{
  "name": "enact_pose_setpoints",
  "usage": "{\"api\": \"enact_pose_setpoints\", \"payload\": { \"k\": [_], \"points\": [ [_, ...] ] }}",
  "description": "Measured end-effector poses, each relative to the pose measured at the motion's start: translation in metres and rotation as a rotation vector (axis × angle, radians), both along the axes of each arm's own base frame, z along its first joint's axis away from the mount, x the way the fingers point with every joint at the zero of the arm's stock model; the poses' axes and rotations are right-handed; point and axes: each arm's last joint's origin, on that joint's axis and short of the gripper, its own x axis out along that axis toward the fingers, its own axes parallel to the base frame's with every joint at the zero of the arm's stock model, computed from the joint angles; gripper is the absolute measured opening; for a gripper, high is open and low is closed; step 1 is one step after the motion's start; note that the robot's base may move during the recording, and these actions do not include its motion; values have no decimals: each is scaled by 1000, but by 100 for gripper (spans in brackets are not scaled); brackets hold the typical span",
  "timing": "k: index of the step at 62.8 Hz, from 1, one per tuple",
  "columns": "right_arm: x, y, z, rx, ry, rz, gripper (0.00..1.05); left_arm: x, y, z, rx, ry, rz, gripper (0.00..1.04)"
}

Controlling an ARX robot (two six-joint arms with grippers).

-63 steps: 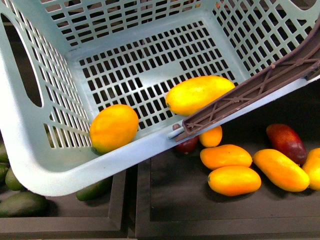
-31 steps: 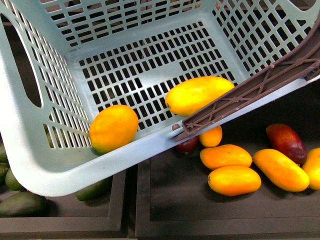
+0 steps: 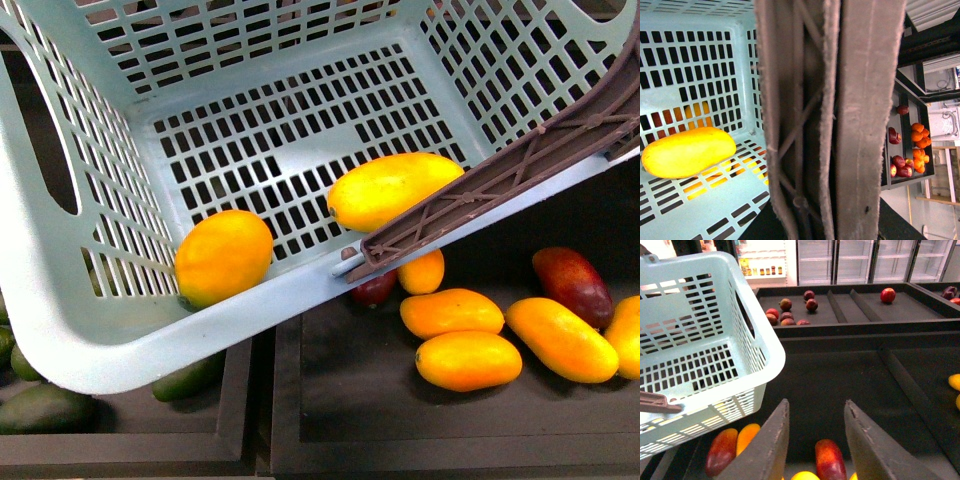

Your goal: Pick lemon and mango into basket

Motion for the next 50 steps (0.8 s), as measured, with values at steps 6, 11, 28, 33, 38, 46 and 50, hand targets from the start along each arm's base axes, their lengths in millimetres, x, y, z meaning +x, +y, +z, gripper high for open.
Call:
{"api": "enact_pose_setpoints", "payload": {
  "k": [6, 11, 28, 33, 38, 46, 50],
  "points": [
    [0, 0, 0, 0, 0, 0, 52, 0, 0, 0, 1, 0, 0, 17],
    [0, 0, 0, 0, 0, 0, 64, 0, 0, 0, 0, 0, 0, 17],
    [0, 0, 0, 0, 0, -3, 96, -3, -4, 0, -13, 11, -31, 17],
    [0, 0, 0, 0, 1, -3, 96, -2, -3, -1, -18, 18, -21, 17],
    [0, 0, 0, 0, 0, -3, 96, -2, -3, 0, -14, 10, -17, 17],
    [0, 0, 0, 0, 0, 0, 96, 0, -1, 1, -5, 2, -3, 17],
    [0, 0, 0, 0, 0, -2, 96, 0, 0, 1, 0, -2, 9, 17]
  ]
}}
